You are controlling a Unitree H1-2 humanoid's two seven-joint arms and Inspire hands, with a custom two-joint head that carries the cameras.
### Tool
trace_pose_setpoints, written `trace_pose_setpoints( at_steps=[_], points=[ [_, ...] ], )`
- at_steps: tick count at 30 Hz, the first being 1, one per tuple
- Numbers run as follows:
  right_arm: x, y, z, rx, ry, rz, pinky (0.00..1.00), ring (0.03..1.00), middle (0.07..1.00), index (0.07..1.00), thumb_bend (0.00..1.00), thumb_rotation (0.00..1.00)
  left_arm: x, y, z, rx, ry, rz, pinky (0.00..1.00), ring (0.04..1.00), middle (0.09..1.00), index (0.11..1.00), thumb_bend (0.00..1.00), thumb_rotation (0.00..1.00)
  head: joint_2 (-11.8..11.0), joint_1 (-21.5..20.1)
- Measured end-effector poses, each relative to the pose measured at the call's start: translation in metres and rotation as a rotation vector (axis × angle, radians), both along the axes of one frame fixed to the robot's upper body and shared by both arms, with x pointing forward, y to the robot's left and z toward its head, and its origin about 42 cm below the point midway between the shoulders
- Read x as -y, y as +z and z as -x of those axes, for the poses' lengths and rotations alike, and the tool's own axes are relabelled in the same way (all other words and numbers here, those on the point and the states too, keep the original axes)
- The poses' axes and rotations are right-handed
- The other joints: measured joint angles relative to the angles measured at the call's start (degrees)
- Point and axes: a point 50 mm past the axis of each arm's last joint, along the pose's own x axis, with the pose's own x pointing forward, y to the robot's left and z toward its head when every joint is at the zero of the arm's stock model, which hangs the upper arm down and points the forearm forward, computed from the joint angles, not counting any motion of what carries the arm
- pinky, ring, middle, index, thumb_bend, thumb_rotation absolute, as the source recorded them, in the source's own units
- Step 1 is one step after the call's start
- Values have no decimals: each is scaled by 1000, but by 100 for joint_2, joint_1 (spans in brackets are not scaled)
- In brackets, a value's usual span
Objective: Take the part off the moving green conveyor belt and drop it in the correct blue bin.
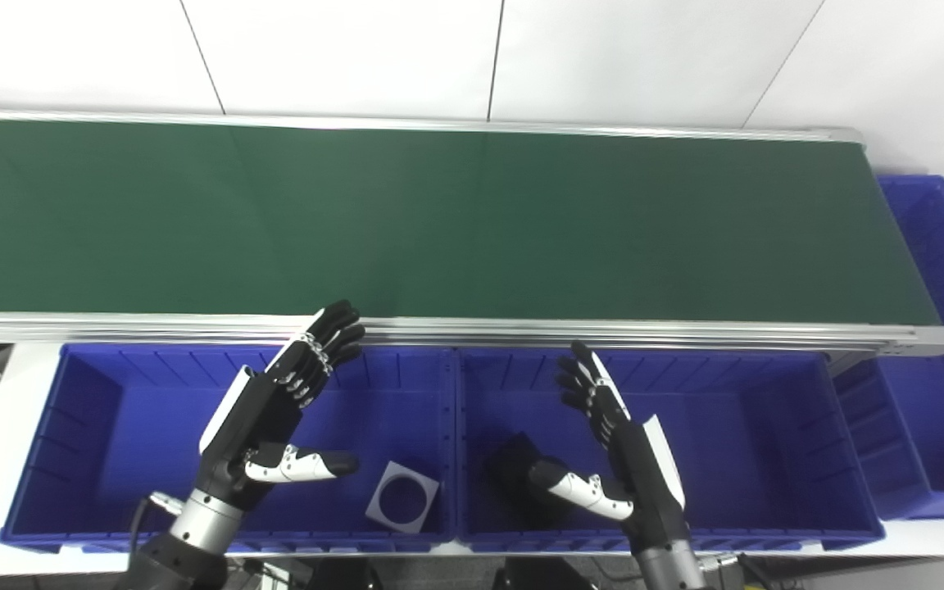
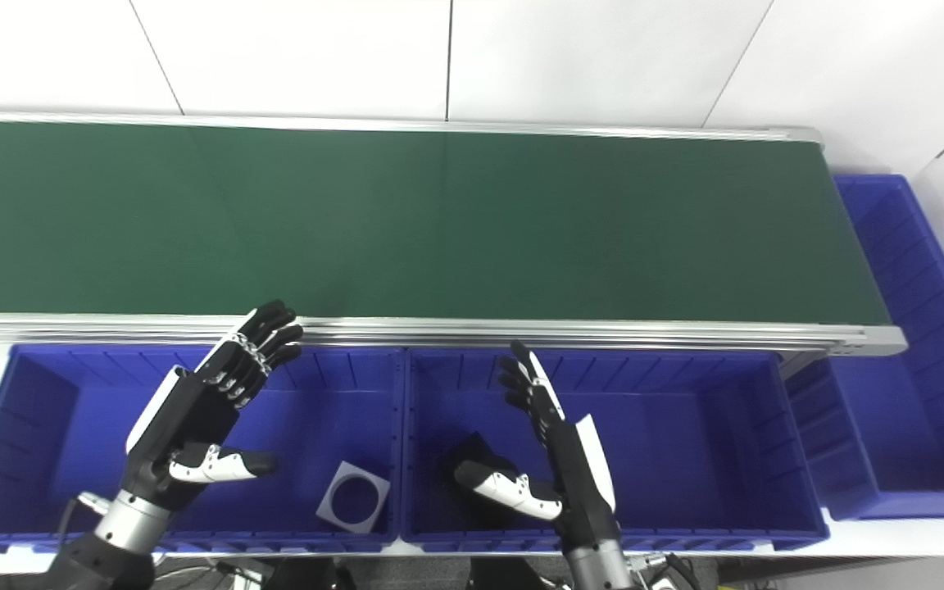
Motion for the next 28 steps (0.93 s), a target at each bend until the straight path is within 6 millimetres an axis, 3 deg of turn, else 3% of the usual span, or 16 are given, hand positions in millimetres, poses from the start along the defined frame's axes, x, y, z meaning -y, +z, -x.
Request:
trace_pose_setpoints(
  at_steps=[6, 10, 16, 18, 28],
  points=[
    [0, -2, 0, -1, 5, 23, 842, 889, 908, 968, 913, 577, 0, -10, 3, -26, 18, 23, 914, 913, 926, 927, 989, 325, -80, 18],
    [0, -7, 2, -10, 0, 24, 843, 891, 912, 972, 903, 575, -2, -18, 4, -16, 40, -16, 879, 899, 920, 916, 981, 312, -308, 62],
    [-1, -9, 1, -12, 1, 28, 856, 894, 914, 977, 898, 564, -2, -24, 3, -25, 50, -41, 857, 889, 912, 910, 988, 315, -343, 71],
    [-1, -10, 1, -14, -1, 31, 863, 895, 916, 980, 902, 566, -3, -25, 3, -26, 52, -49, 848, 883, 907, 907, 991, 316, -449, 79],
    [-1, -13, 1, -19, -7, 29, 862, 895, 917, 982, 895, 548, -3, -27, 2, -27, 70, -54, 861, 886, 908, 909, 991, 301, -484, 88]
  ],
)
